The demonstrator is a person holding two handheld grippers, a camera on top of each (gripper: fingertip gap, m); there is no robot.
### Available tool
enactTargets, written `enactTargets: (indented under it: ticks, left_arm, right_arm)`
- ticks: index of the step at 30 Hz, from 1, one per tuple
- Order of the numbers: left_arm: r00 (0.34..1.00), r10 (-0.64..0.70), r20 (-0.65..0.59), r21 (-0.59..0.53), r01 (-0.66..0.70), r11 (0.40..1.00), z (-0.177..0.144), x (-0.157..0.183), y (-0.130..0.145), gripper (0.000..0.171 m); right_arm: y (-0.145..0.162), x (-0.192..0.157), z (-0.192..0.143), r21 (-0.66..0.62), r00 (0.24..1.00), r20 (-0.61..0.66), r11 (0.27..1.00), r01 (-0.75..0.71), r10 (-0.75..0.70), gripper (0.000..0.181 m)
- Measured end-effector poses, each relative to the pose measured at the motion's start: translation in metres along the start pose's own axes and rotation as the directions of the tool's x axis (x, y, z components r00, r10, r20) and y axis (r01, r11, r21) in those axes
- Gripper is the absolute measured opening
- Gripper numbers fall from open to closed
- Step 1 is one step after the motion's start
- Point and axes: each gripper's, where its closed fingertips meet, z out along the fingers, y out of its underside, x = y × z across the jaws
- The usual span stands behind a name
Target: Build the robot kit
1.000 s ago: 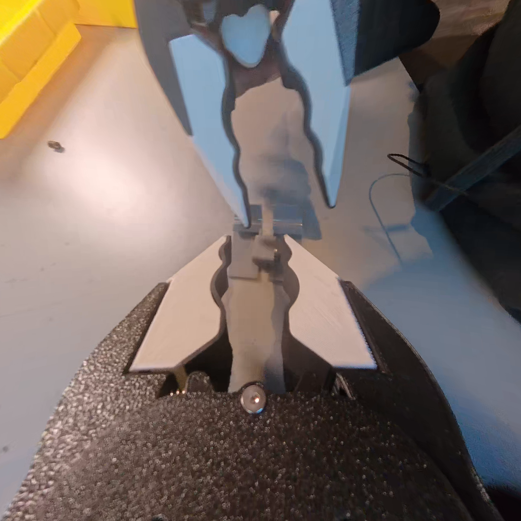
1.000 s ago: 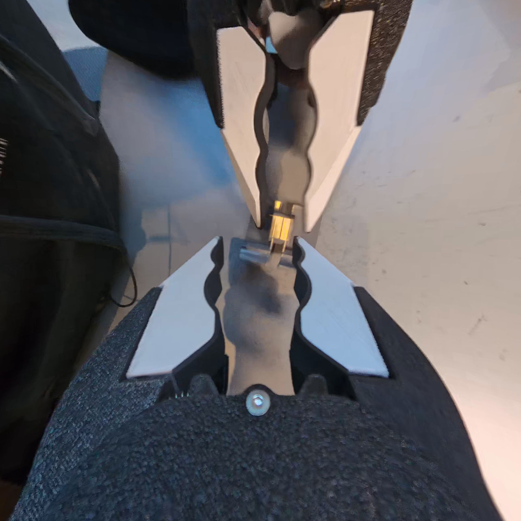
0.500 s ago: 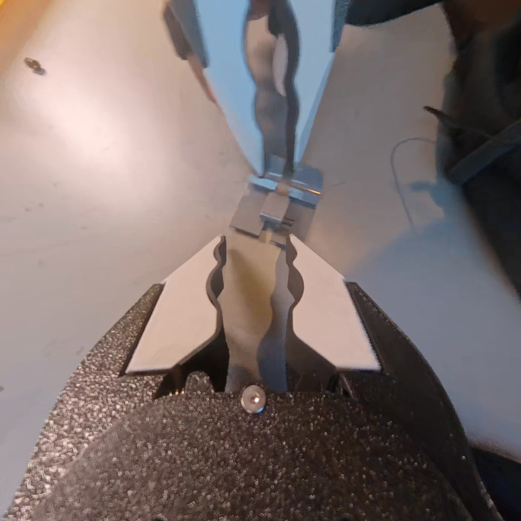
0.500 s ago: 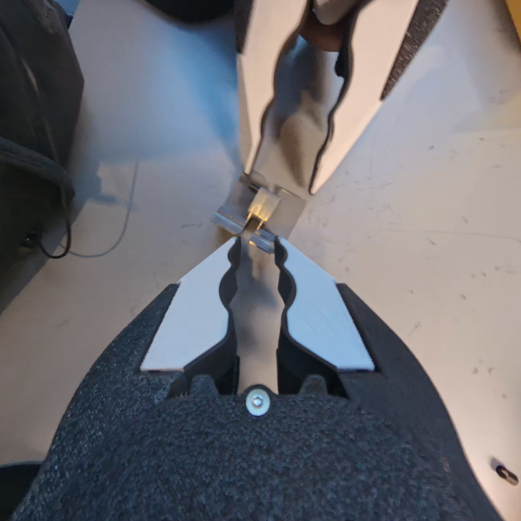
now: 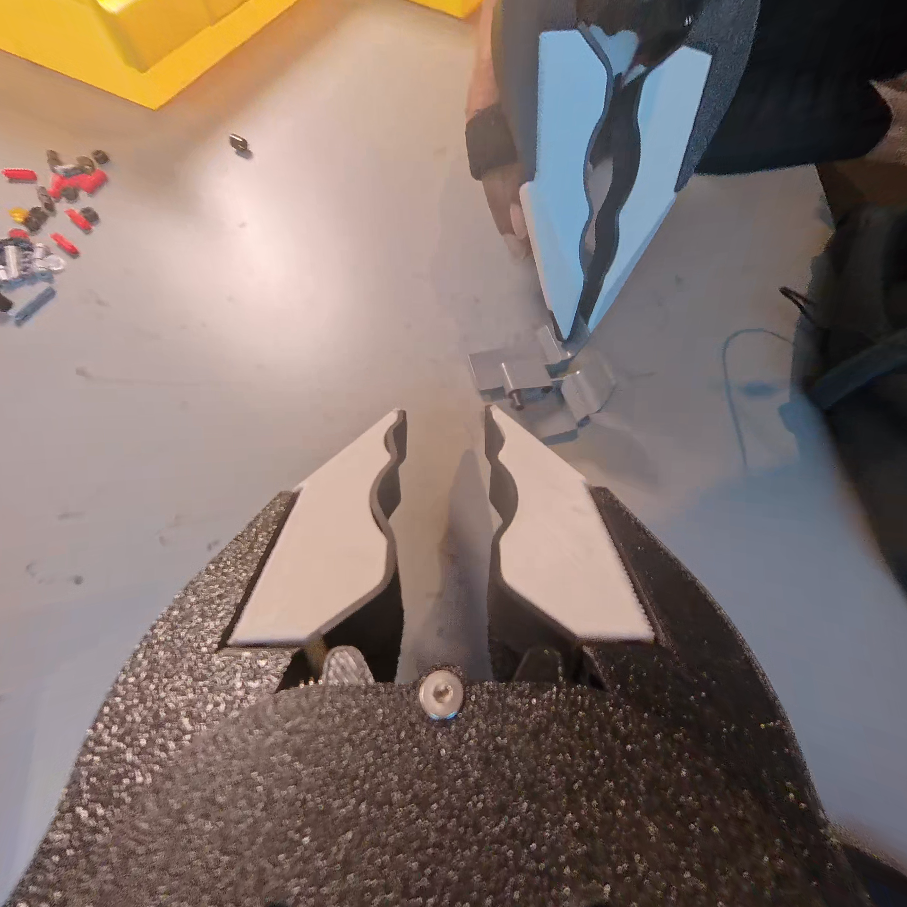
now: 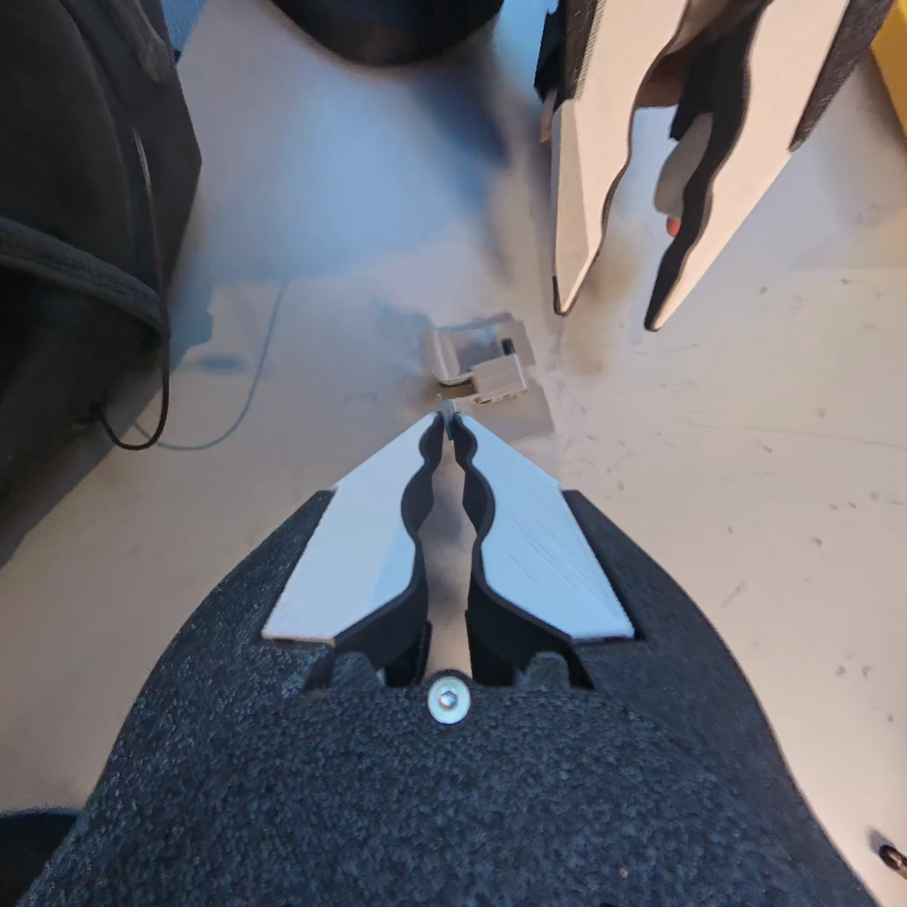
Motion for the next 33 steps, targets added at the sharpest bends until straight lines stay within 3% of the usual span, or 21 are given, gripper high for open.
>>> enactTargets:
  ticks: [6,12,18,23,29,33]
  left_arm:
    - [0.99,-0.108,0.094,0.181,0.09,0.979,-0.014,-0.026,-0.022,0.041]
    - [0.974,-0.126,0.187,0.236,0.08,0.968,-0.021,-0.044,-0.025,0.048]
    - [0.965,-0.138,0.224,0.323,0.06,0.944,-0.033,-0.052,-0.035,0.047]
    - [0.947,-0.168,0.274,0.382,0.053,0.922,-0.045,-0.065,-0.039,0.049]
    - [0.943,-0.149,0.297,0.362,0.033,0.932,-0.044,-0.069,-0.035,0.052]
    - [0.961,-0.088,0.26,0.254,0.02,0.967,-0.029,-0.056,-0.026,0.05]
  right_arm:
    - [0.014,0.052,-0.011,-0.012,0.97,-0.23,0.996,-0.083,0.078,0.001]
    - [0.029,0.086,-0.013,-0.054,0.911,-0.407,0.993,-0.101,0.071,0.001]
    - [0.029,0.094,-0.014,-0.015,0.897,-0.432,0.994,-0.108,0.091,0.003]
    - [0.017,0.093,-0.023,0.127,0.897,-0.401,0.981,-0.144,0.183,0.016]
    - [0.019,0.089,-0.025,0.137,0.903,-0.395,0.983,-0.125,0.17,0.026]
    - [0.011,0.089,-0.027,0.194,0.894,-0.409,0.974,-0.113,0.185,0.03]
